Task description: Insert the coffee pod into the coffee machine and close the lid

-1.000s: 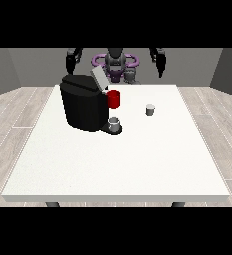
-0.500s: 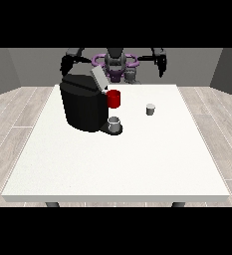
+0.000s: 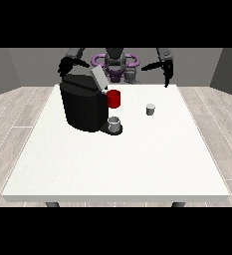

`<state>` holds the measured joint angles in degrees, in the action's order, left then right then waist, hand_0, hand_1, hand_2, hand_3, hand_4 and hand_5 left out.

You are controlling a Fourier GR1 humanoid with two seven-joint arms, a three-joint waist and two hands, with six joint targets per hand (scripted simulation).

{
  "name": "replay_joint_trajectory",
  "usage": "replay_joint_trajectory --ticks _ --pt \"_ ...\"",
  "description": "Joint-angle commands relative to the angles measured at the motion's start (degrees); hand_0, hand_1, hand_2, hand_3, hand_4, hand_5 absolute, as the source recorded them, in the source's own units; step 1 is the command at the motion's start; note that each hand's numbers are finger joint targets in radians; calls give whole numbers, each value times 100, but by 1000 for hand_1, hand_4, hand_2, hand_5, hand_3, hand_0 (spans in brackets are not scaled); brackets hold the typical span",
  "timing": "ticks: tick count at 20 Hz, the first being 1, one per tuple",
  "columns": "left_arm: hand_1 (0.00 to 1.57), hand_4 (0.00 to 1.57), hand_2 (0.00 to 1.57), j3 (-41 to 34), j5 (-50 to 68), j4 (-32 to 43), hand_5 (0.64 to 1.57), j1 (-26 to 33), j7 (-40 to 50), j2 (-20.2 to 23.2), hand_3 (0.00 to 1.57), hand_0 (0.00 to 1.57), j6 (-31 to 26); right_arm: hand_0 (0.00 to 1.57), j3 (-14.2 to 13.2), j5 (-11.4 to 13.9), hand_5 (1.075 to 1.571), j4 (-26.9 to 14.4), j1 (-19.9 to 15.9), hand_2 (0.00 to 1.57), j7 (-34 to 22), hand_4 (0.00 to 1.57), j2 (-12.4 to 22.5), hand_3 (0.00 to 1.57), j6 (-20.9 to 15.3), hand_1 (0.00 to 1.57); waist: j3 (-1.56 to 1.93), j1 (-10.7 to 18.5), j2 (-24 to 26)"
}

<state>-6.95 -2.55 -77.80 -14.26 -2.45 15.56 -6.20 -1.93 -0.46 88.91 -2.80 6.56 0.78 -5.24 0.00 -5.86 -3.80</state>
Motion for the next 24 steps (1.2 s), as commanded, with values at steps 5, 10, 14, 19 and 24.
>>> replay_joint_trajectory --ticks 5,10,14,19,24 --pt "0 0 0 -268 -160 1354 1571 -668 136 489 0 0 -290 0 92 -111 1571 295 -179 0 -235 283 132 0 101 0 -1 -298 -305" --pt "0 0 0 -255 -501 2082 1571 -1150 -253 361 0 0 104 0 116 -93 1571 169 -520 0 -308 332 183 0 70 0 -2 -376 -726" --pt "0 0 0 -193 -719 2520 1571 -1490 -98 503 0 0 75 0 197 65 1571 -31 -635 0 -422 397 16 0 -229 0 -1 -308 -721" --pt "0 0 113 -9 -1095 2865 1571 -1424 -566 599 0 0 86 0 50 -22 1571 -335 -664 0 -223 389 141 0 -104 0 -1 -257 -887" --pt "223 0 529 97 -1328 3209 1571 -1653 -420 656 222 223 -64 0 78 273 1571 -779 -661 0 -56 424 48 0 -393 0 0 -109 -676"
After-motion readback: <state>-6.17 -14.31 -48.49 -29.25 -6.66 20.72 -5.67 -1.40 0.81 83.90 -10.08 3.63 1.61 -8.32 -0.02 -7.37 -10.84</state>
